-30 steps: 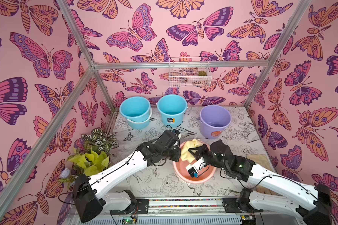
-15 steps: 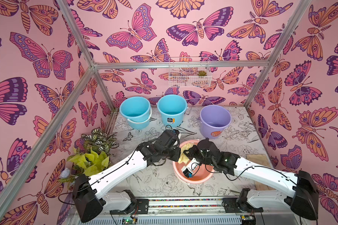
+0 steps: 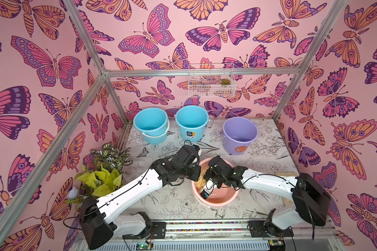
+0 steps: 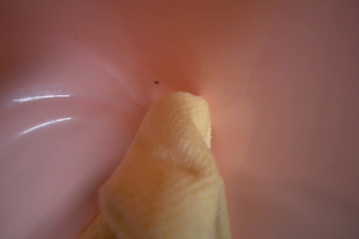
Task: Wipe the inside of the bucket with a cloth
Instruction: Wipe the dirt from the inside of the bucket.
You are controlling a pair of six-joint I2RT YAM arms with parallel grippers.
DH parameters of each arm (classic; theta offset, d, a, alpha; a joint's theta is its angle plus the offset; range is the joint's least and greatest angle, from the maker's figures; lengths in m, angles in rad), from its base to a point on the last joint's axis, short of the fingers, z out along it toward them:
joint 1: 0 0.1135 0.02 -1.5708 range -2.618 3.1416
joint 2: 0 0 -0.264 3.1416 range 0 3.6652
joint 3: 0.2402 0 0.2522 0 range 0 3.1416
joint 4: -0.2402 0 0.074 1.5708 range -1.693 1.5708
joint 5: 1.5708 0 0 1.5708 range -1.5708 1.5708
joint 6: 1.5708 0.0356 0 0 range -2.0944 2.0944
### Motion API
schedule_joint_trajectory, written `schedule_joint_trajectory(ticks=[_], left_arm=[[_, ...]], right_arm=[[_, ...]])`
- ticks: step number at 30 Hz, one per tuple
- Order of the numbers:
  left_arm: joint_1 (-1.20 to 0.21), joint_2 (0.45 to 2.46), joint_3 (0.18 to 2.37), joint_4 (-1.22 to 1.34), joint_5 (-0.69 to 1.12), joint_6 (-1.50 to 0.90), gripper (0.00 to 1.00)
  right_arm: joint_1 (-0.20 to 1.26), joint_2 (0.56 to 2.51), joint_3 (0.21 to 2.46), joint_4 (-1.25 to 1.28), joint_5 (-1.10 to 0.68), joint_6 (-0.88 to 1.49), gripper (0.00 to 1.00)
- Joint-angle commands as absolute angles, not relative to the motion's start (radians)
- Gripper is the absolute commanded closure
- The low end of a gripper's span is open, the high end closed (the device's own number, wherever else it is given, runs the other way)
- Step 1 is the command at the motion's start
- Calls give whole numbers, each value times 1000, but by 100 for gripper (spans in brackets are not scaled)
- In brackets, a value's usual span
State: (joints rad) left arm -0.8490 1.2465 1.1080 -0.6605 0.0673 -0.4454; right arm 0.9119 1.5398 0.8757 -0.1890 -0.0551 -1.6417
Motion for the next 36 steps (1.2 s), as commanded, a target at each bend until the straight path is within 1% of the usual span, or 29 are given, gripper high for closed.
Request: schedule_joint_trajectory(ticks=[1, 6, 14, 19, 23, 27, 36], left_arm=[[-848, 1217, 1114, -622, 89, -439, 100], [-848, 1230, 1118, -636, 67, -443, 100], [-848, 1262, 1141, -660, 58, -437, 100], [-848, 1306, 1152, -660, 66, -432, 100], [-848, 1310, 1154, -661, 72, -434, 100], [-848, 1303, 1152, -664, 64, -440, 100], [-848, 1282, 1146, -674, 23, -452, 100]], right_arm=[[904, 1561, 894, -228, -120, -1585, 100], [902, 1490, 926, -310, -131, -1594, 100], [904, 1269, 977, -414, -61, -1722, 100], [914, 1222, 1039, -431, -31, -1836, 100], [920, 1237, 1075, -408, -45, -1885, 100], [920, 1269, 1089, -411, 58, -1892, 100], [920, 1216, 1069, -604, 250, -1782, 100]])
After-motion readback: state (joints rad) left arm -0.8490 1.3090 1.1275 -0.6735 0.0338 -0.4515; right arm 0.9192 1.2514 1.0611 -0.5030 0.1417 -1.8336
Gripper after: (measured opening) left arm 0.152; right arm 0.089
